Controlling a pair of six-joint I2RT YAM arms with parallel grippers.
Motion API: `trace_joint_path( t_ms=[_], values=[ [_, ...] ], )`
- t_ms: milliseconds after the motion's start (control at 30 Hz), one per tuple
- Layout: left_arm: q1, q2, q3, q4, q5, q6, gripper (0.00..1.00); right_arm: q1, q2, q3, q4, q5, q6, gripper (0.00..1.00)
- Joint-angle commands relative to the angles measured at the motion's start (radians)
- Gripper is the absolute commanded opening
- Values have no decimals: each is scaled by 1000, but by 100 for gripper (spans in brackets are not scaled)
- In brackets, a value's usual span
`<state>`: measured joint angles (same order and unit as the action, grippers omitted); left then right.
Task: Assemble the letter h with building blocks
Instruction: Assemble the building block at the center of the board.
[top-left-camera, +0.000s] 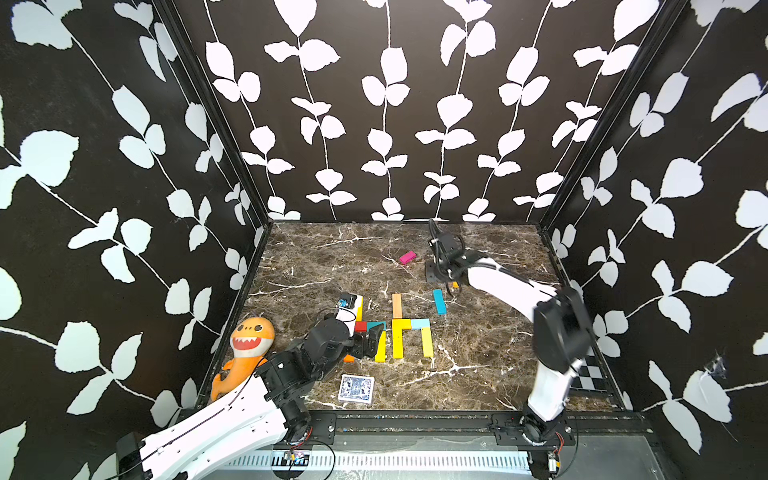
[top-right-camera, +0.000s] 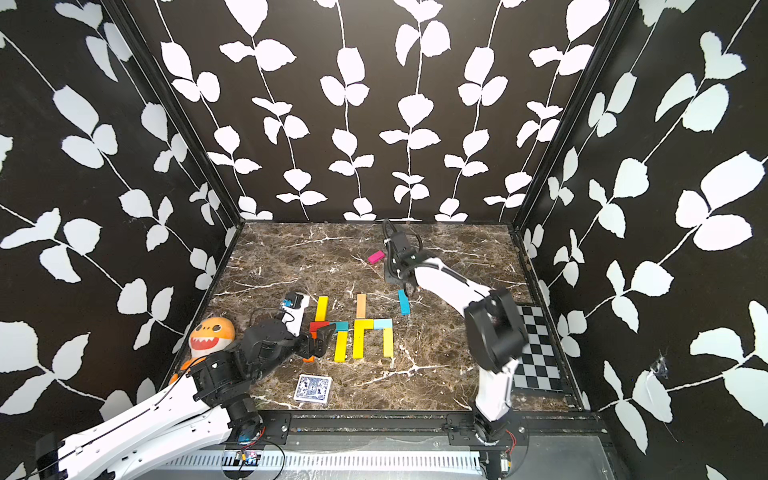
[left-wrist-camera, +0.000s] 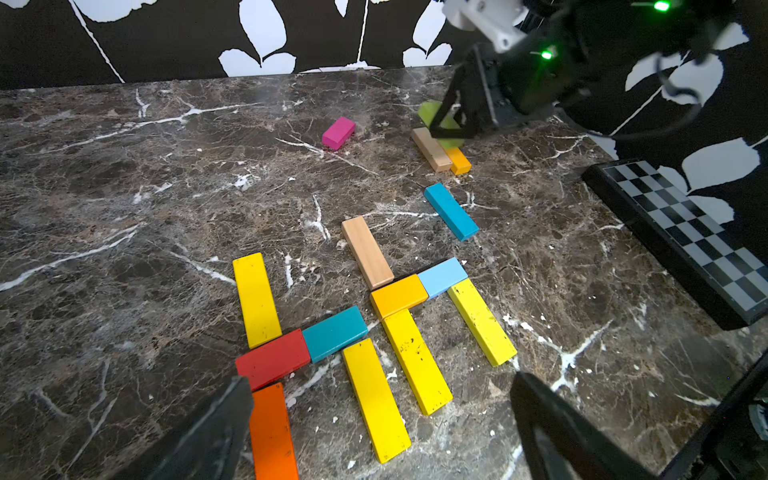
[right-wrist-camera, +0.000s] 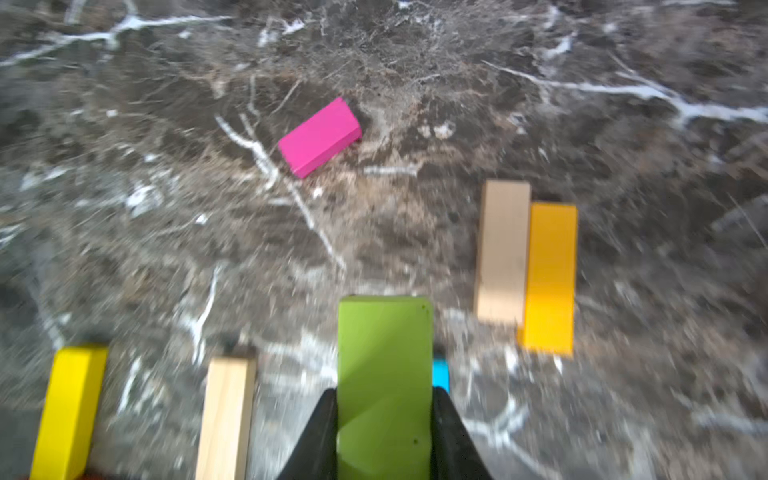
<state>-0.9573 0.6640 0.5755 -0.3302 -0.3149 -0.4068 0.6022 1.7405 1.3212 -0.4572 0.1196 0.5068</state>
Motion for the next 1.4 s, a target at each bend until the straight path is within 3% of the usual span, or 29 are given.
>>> trace_joint_path(
  t_ms=[0, 133, 300, 600, 667, 800, 900, 1000, 1167, 1367],
  values=[
    [3, 10, 9, 35, 25, 19, 99, 39, -103, -176, -57, 36, 83, 7],
    [3, 16, 7, 55, 41, 26, 99, 84, -278, -383, -69, 33, 153, 9],
    [3, 33, 6, 75, 54, 28, 99, 128, -344, -510, -25, -67, 152, 11],
    [3, 22, 8, 60, 40, 33, 99, 185, -242, -531, -15, -119, 96, 17],
    [3, 22, 7, 59, 38, 34, 99, 187, -219, -526, -26, -114, 107, 25],
    [3, 22, 9, 53, 35, 36, 99, 195, -191, -513, -92, -82, 133, 52],
    [3, 21, 8, 54, 33, 39, 99, 203, -190, -511, -150, -52, 155, 60],
    [3, 22, 8, 57, 30, 42, 99, 209, -191, -511, -207, -17, 178, 62],
    [3, 19, 5, 61, 33, 43, 99, 185, -182, -489, -345, 150, 279, 62],
    [3, 4, 4, 49, 33, 42, 99, 160, -289, -508, -201, 110, 306, 64]
  ],
)
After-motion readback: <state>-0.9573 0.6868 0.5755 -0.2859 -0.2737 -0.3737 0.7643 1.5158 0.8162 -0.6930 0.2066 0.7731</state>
